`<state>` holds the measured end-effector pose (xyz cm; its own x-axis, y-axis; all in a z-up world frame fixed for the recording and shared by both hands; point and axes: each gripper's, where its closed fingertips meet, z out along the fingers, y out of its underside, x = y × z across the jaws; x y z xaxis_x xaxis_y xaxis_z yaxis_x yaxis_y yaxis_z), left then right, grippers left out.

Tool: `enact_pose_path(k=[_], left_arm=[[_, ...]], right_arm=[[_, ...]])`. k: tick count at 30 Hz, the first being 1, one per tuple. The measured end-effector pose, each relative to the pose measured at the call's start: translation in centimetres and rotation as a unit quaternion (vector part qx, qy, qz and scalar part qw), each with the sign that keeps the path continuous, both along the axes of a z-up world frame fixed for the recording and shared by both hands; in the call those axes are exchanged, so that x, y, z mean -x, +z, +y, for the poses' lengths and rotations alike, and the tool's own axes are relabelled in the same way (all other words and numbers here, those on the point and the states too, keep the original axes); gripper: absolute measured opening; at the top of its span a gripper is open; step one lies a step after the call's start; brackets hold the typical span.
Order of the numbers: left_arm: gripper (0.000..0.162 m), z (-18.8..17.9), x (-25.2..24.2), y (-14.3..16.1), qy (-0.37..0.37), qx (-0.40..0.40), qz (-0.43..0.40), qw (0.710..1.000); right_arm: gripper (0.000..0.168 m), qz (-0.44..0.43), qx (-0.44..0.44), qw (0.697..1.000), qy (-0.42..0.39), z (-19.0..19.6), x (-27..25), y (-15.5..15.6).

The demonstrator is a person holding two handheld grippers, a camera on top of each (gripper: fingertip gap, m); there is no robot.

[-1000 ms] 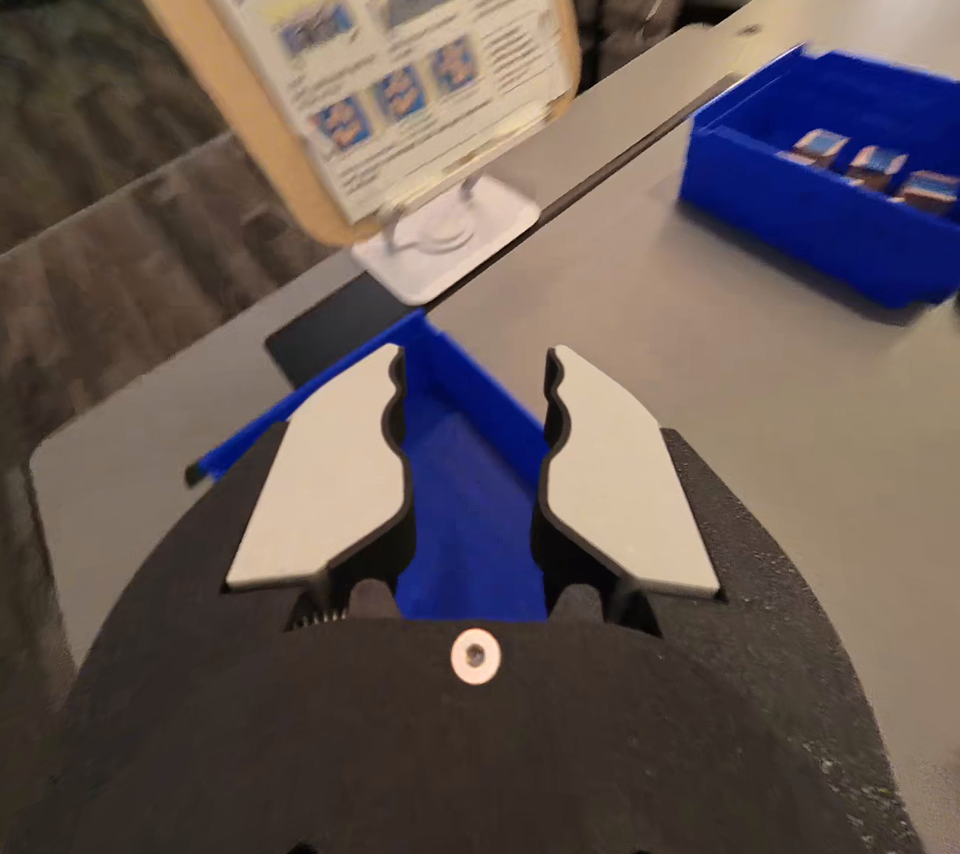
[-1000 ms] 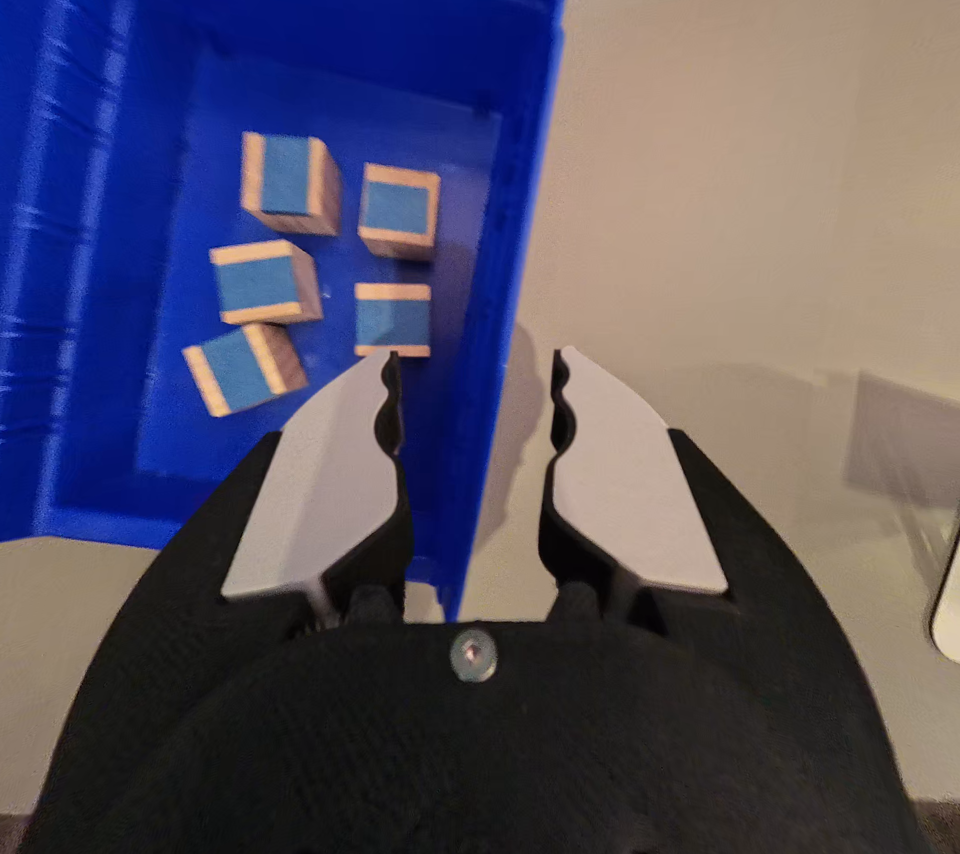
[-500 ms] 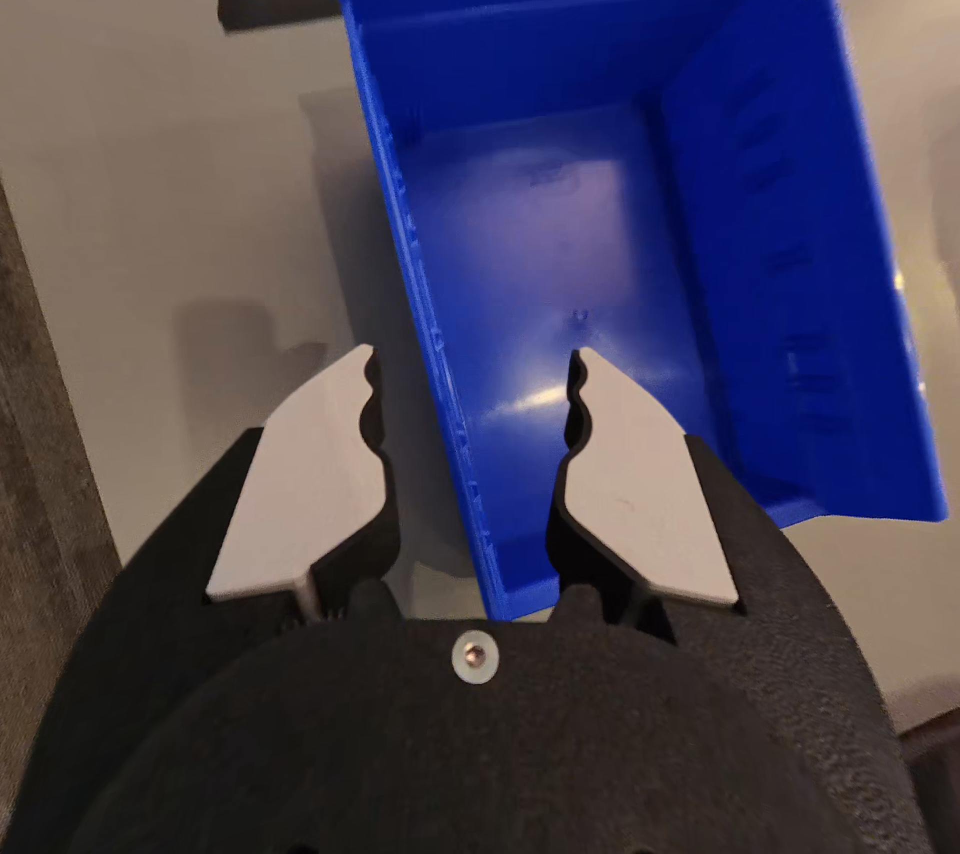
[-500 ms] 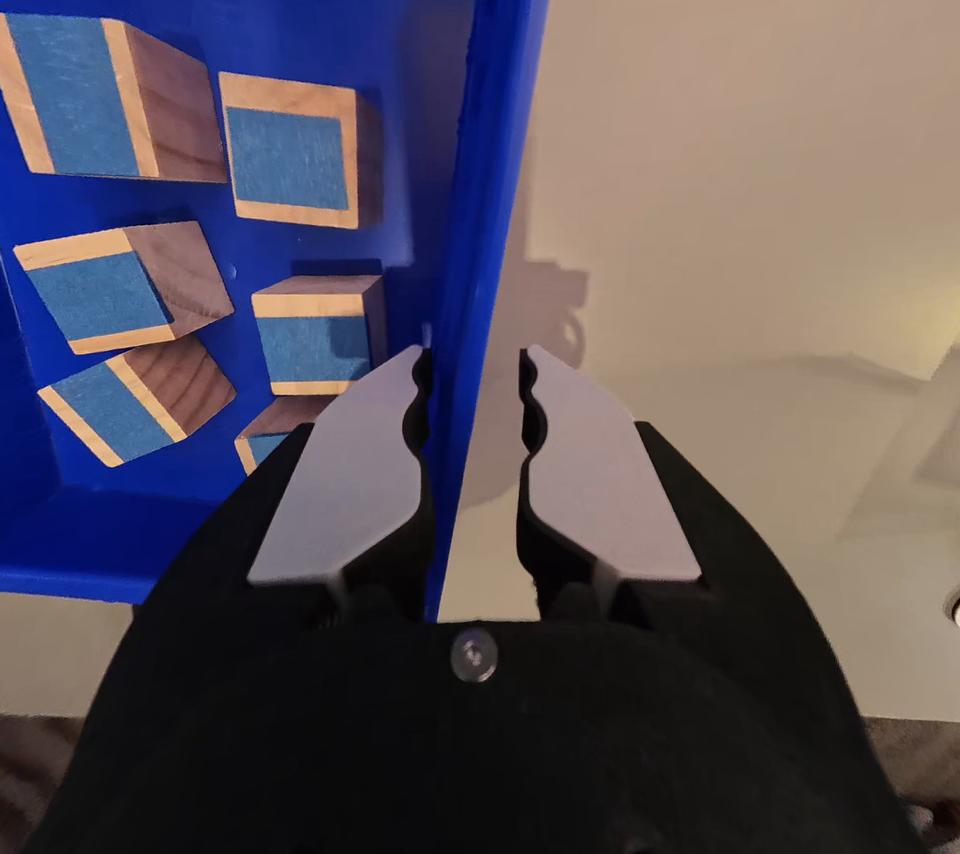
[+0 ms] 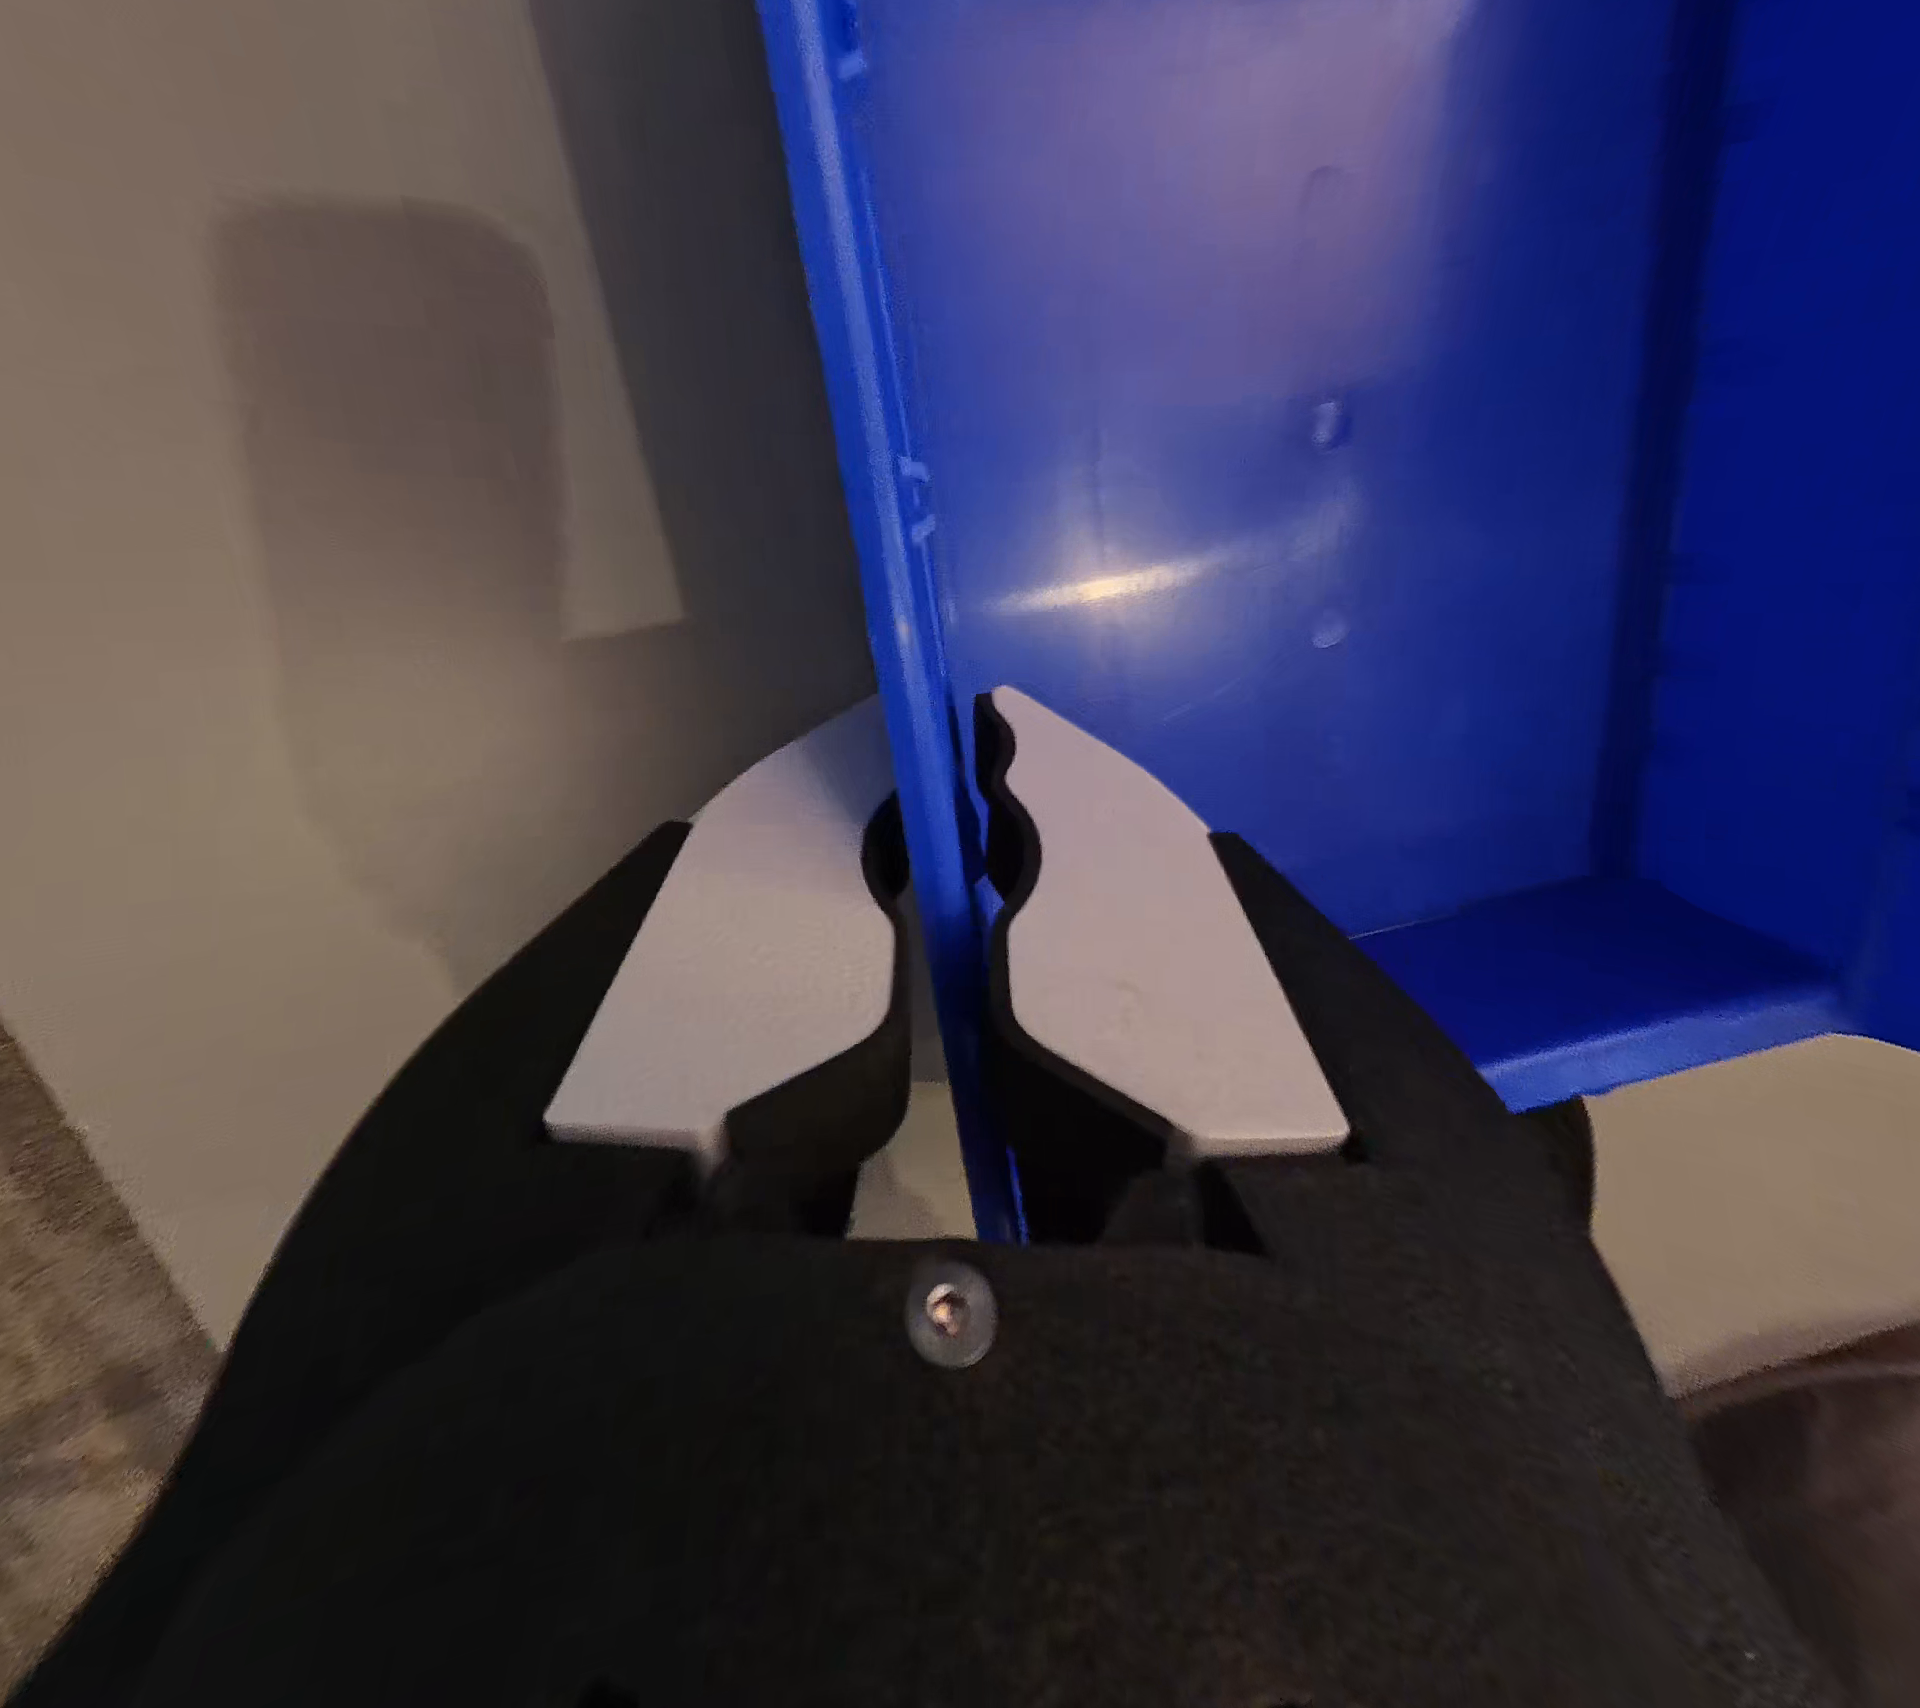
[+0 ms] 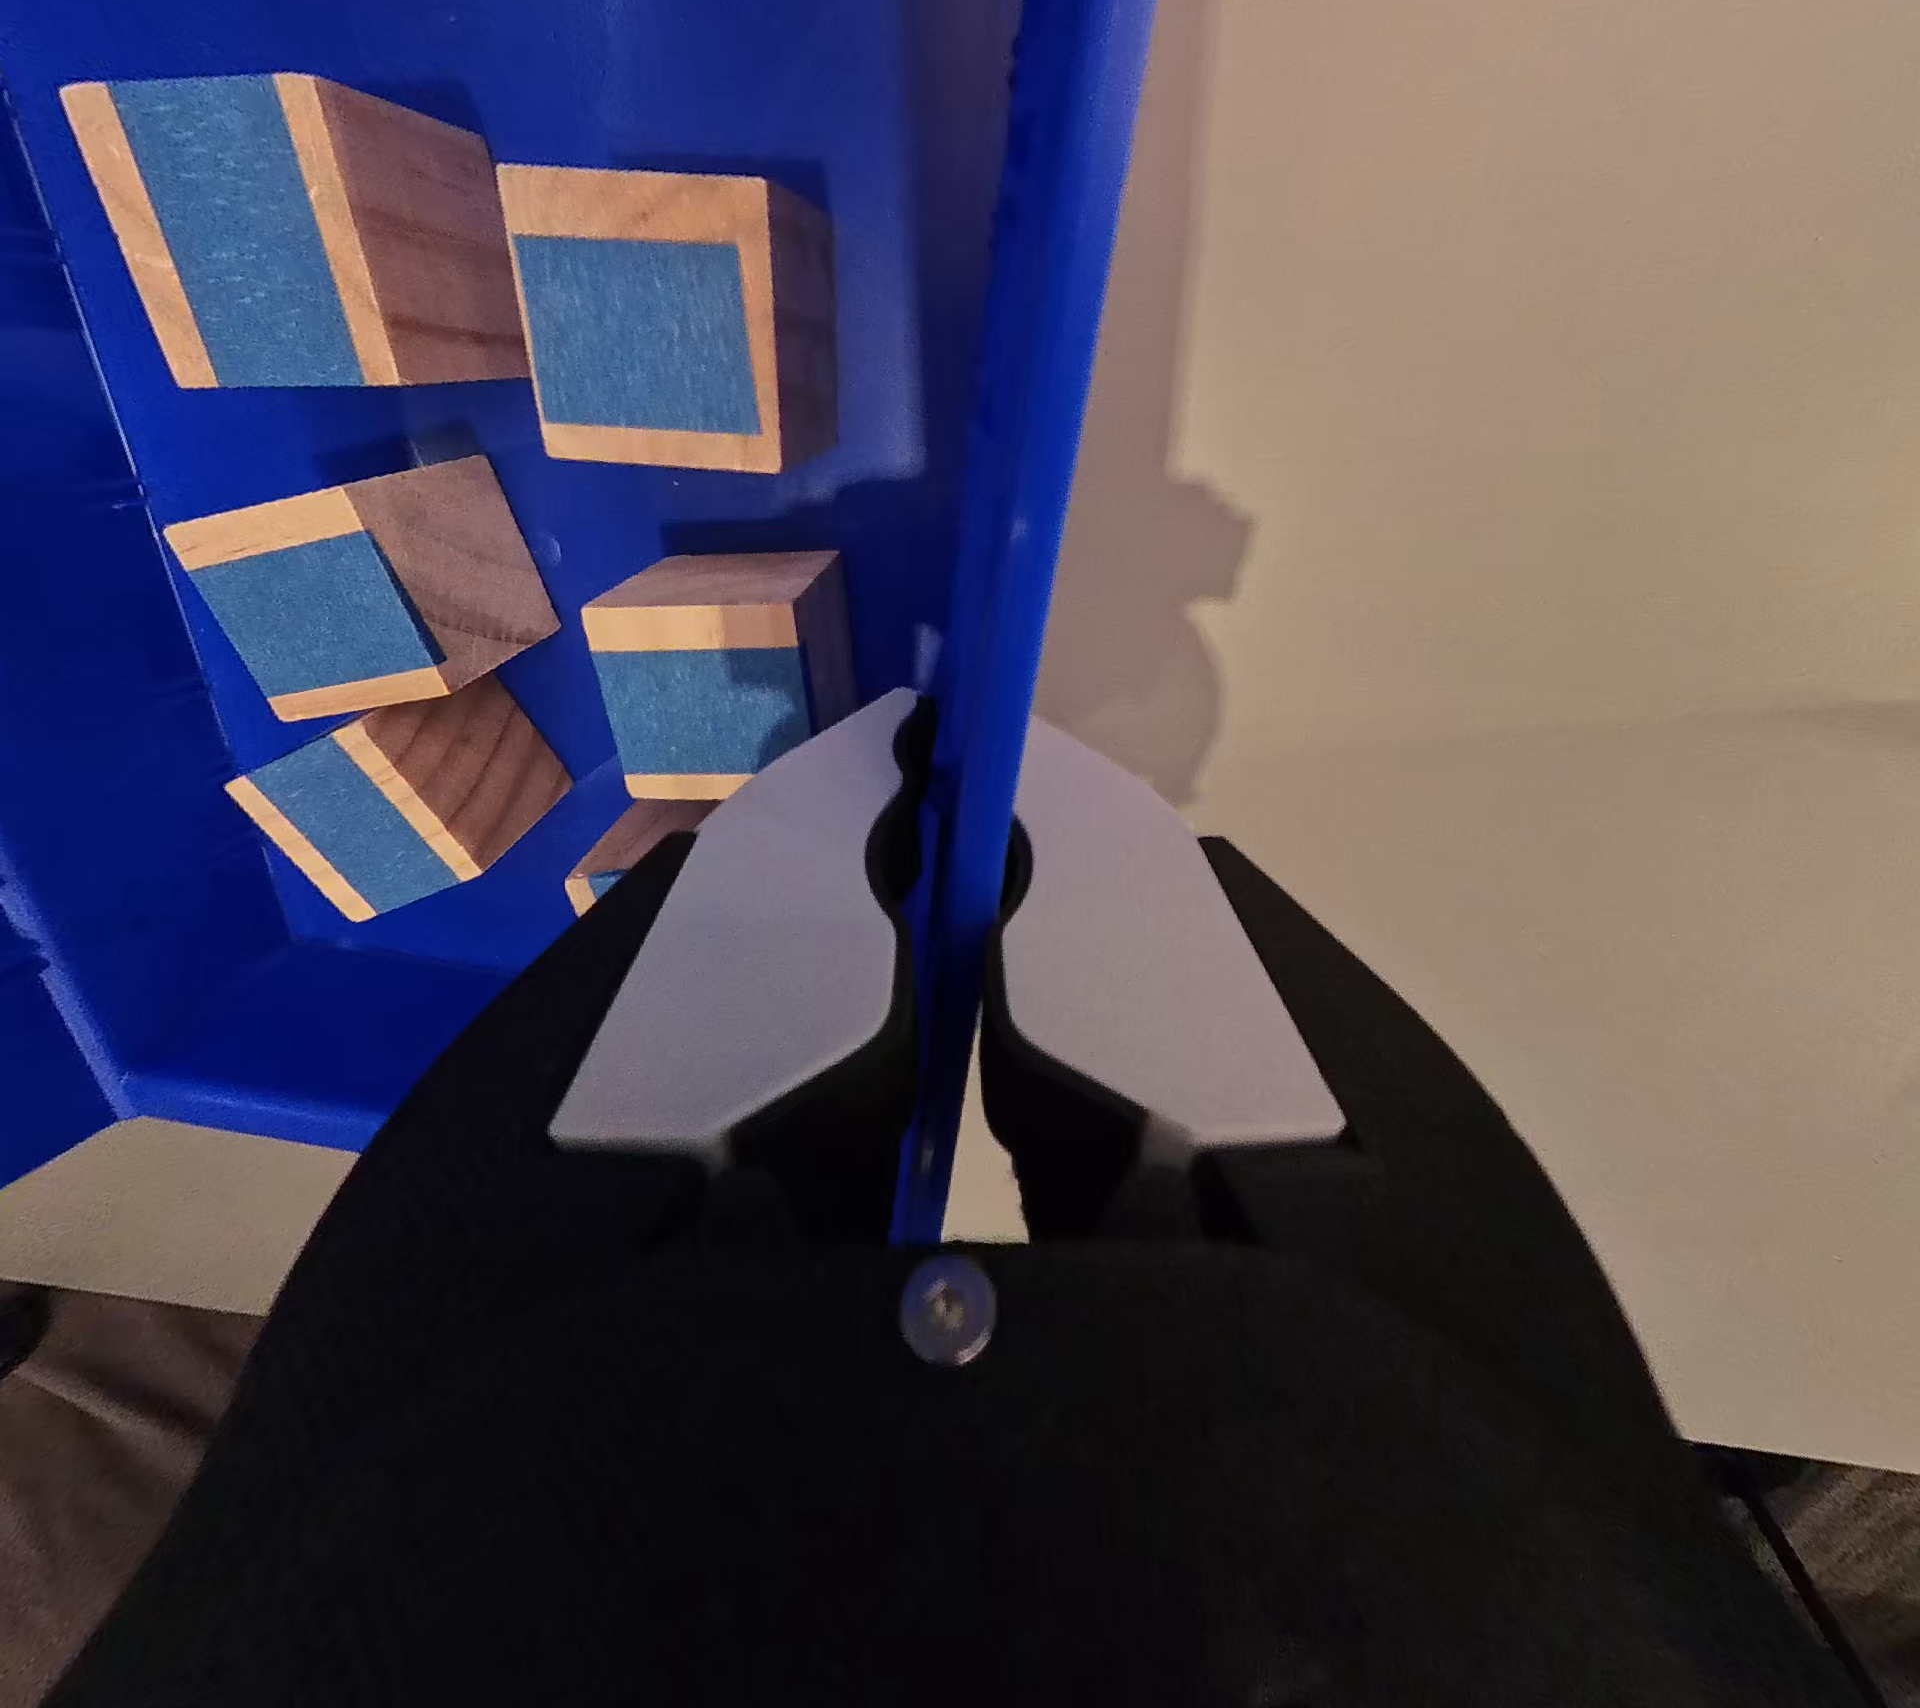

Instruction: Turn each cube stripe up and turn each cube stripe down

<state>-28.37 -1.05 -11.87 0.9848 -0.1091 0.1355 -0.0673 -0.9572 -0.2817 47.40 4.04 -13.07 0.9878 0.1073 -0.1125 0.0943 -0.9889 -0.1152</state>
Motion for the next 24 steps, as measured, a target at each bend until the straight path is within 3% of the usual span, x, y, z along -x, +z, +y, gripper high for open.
enact_pose_path(k=[7, 15, 24], left_arm=[[0.010, -0.2, -4.4, -0.1, -0.024, 0.020, 0.031, 0.999], [0.023, 1.0, -12.8, -0.2, -0.079, 0.030, 0.045, 0.995], [0.044, 2.2, -17.5, -0.3, -0.144, 0.033, 0.181, 0.972]], right_arm=[[0.008, 0.012, 0.005, 1.000, 0.007, -0.3, 2.3, 0.0], [0.008, 0.026, 0.008, 0.999, 0.024, -0.3, 5.8, 0.1], [0.008, 0.035, 0.011, 0.999, 0.028, -0.4, 7.0, 0.0]])
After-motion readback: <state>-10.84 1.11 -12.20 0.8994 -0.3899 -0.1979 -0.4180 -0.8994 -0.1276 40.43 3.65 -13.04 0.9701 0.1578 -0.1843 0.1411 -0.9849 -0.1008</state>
